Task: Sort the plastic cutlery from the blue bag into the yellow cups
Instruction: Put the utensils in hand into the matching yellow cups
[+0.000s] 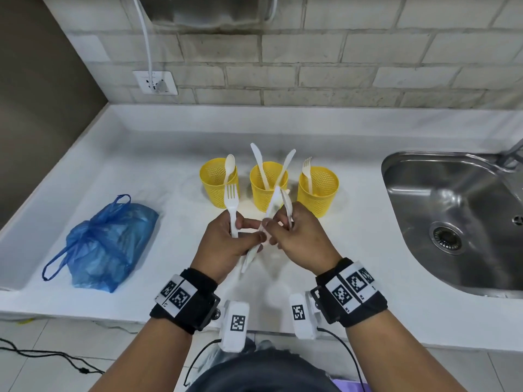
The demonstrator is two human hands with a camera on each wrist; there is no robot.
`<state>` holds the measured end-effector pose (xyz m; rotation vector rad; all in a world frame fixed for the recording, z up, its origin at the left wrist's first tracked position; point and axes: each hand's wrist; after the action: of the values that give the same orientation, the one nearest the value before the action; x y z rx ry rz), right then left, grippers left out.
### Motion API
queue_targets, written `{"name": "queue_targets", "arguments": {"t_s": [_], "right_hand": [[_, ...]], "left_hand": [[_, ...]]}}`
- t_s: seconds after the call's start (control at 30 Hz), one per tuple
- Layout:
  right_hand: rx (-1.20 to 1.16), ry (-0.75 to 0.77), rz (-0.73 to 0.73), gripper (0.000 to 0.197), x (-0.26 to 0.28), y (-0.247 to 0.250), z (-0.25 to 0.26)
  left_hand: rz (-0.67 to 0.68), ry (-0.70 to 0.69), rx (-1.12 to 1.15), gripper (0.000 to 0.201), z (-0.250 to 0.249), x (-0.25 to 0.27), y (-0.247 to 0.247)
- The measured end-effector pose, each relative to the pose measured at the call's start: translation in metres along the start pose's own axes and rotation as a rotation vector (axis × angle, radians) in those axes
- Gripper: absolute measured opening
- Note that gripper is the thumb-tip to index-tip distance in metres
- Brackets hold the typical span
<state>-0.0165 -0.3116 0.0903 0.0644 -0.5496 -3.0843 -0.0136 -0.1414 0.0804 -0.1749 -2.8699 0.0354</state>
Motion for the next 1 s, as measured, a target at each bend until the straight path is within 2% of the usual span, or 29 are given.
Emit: {"name": "queue_targets", "arguments": {"t_s": [0.1, 0.23, 0.4, 0.5, 0.57, 0.7, 0.83, 1.0], "right_hand": [[-0.101, -0.034, -0.004, 0.02, -0.019, -0.012, 0.009], [-0.05, 0.011, 0.007, 0.036, -0.046, -0.029, 0.021], [0.125, 0.183, -0.073, 0.032, -0.089, -0.051, 0.045], [0.217, 0.281, -0.18, 0.015, -0.111, -0.061, 0.06], [0.19, 0.316, -0.255, 0.012, -0.124, -0.069, 0.067], [0.135, 0.255, -0.303, 0.017, -0.15, -0.086, 0.071], [0.198, 0.152, -0.228, 0.014, -0.163, -0.102, 0.063], [0.324, 0.104, -0.113, 0.015, -0.171, -0.113, 0.053]], "left_hand": [[-0.088, 0.04, 0.055, 0.04, -0.001, -0.003, 0.025], [-0.166, 0.049, 0.083, 0.045, -0.004, -0.008, 0.062], [-0.203, 0.023, 0.128, 0.046, -0.009, -0.015, 0.098], [-0.202, 0.005, 0.147, 0.046, -0.011, -0.018, 0.113], [-0.2, -0.009, 0.154, 0.047, -0.012, -0.019, 0.12], [-0.193, -0.015, 0.161, 0.047, -0.015, -0.018, 0.128], [-0.18, -0.021, 0.157, 0.047, -0.022, -0.019, 0.129], [-0.157, -0.023, 0.166, 0.047, -0.029, -0.02, 0.127]]}}
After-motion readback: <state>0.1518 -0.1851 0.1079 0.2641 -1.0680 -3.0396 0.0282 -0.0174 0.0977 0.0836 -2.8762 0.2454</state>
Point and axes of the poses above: each hand's wrist, its own x-axis away from the middle knuckle, its own y-axis out of the back of the hand, z = x × y, and after that the axes turned 4 degrees about y, right-handed
